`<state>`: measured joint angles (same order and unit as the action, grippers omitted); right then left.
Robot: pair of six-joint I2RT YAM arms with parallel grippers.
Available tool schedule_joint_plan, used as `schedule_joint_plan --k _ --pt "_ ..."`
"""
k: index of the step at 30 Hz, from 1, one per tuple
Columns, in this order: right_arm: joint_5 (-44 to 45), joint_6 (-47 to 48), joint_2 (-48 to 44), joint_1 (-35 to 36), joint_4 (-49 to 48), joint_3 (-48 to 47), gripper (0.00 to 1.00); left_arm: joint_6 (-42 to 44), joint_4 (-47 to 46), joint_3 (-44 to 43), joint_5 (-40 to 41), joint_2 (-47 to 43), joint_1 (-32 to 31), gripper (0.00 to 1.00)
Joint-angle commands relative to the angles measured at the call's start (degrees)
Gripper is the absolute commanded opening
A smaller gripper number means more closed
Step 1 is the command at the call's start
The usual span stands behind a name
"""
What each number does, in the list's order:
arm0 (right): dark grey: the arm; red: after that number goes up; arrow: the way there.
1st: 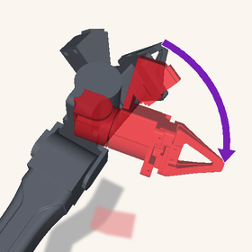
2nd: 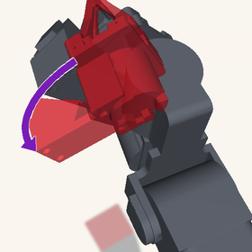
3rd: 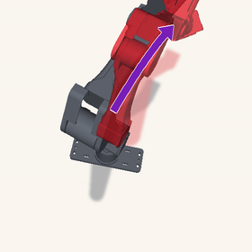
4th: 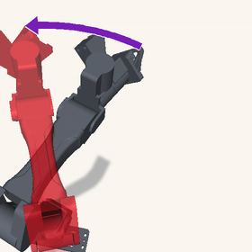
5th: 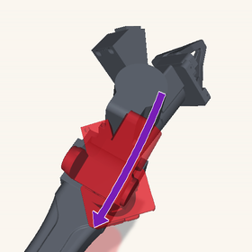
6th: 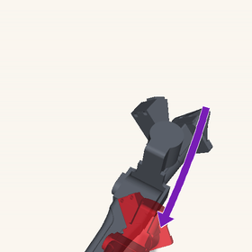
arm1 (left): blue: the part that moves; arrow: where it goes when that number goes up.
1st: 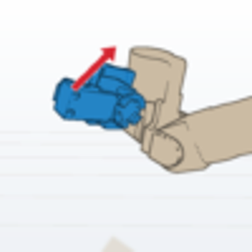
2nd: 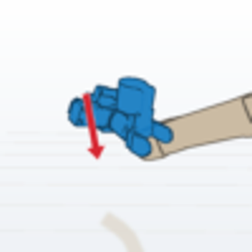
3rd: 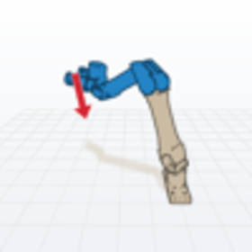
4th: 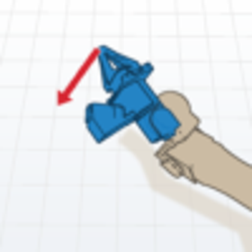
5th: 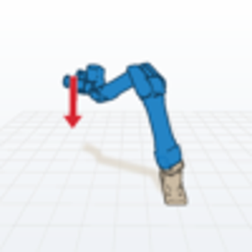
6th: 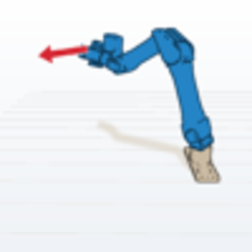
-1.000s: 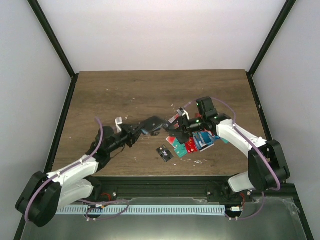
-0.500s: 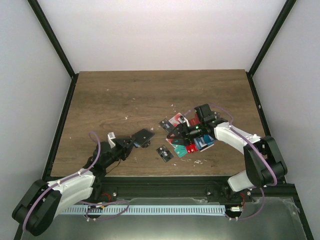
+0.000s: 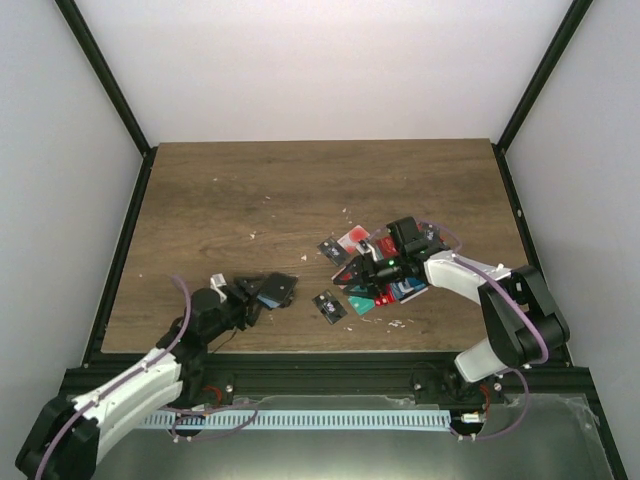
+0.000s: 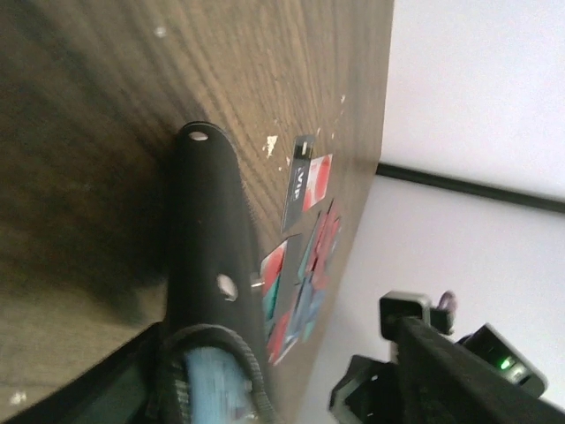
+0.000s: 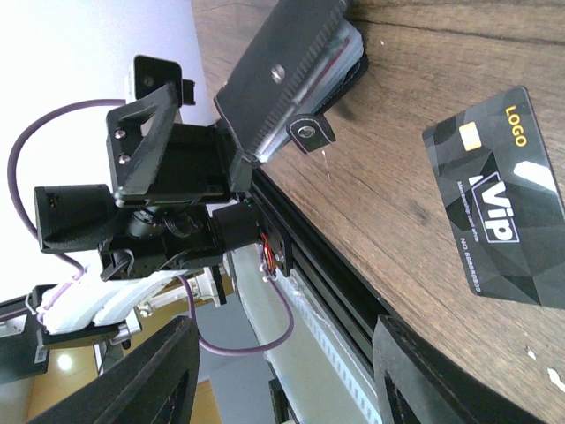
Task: Put the credit cards into the card holder
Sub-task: Place the credit card at the center of the board.
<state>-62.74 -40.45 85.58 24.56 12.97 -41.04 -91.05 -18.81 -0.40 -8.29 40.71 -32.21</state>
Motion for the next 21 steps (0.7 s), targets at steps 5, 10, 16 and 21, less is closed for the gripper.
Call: schedule_joint_plan --k 5,10,16,21 --pt "2.73 -2.60 0.61 1.91 -3.95 0.21 0.55 -1.95 41.46 -4.01 1.95 -15.71 -0.05 0.85" --pt "5.16 -2.97 1.61 3.83 -4.57 -0.34 0.55 -1.38 58.08 -11.82 2.46 -19.14 -0.05 0.85" --pt "8.82 -2.72 5.35 10.59 -4.03 -3.48 0.53 11.60 51.11 -17.06 3.13 -7.05 0.05 0.63" --pt "11.40 -5.06 7.95 15.46 -6.81 -4.92 0.48 30.61 49.73 -26.27 3.57 13.97 0.34 0.50"
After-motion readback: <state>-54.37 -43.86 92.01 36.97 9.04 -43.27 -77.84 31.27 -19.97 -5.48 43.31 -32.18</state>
